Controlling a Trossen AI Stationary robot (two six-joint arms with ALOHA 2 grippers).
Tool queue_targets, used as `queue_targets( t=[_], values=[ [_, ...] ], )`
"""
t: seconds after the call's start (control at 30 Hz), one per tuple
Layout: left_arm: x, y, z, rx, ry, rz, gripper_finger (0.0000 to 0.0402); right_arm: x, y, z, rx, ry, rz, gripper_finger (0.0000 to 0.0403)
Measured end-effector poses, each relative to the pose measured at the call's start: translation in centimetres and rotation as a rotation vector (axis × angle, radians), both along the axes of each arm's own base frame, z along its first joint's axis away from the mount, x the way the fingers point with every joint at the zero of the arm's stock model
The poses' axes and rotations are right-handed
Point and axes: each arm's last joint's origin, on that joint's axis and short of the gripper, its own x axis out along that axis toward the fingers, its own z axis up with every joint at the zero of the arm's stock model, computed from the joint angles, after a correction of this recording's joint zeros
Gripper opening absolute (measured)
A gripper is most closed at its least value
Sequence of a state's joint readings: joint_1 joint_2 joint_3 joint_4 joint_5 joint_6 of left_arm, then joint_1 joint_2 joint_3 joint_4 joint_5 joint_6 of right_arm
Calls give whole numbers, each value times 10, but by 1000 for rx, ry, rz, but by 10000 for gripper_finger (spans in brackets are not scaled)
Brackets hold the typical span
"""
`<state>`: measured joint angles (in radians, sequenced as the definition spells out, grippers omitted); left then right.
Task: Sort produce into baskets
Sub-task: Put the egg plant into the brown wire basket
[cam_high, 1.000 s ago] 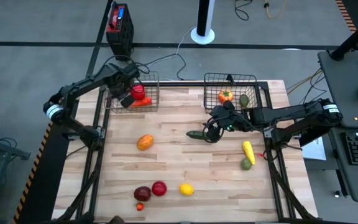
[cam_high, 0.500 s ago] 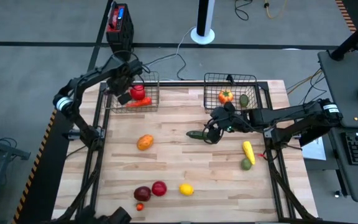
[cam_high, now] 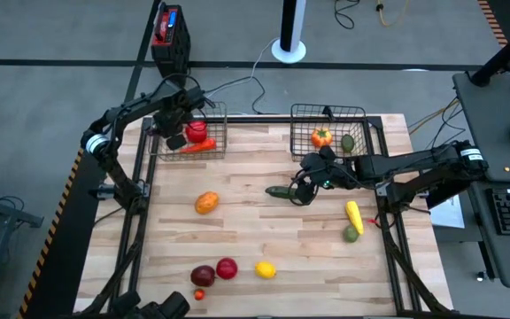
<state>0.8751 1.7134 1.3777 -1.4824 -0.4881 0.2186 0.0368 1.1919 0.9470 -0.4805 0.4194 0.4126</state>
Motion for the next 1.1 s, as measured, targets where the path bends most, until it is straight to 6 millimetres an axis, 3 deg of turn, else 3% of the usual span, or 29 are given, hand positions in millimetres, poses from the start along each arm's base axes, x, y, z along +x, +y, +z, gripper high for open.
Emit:
queue_targets(
  t=[0.83, 1.1],
  values=[
    [6, 7, -5, 91, -70, 26, 80, 0, 0, 0, 10, -6, -10, 283],
    [6, 7, -5, 100, -77, 33, 115, 0, 0, 0, 11, -5, -9, 296]
  ],
)
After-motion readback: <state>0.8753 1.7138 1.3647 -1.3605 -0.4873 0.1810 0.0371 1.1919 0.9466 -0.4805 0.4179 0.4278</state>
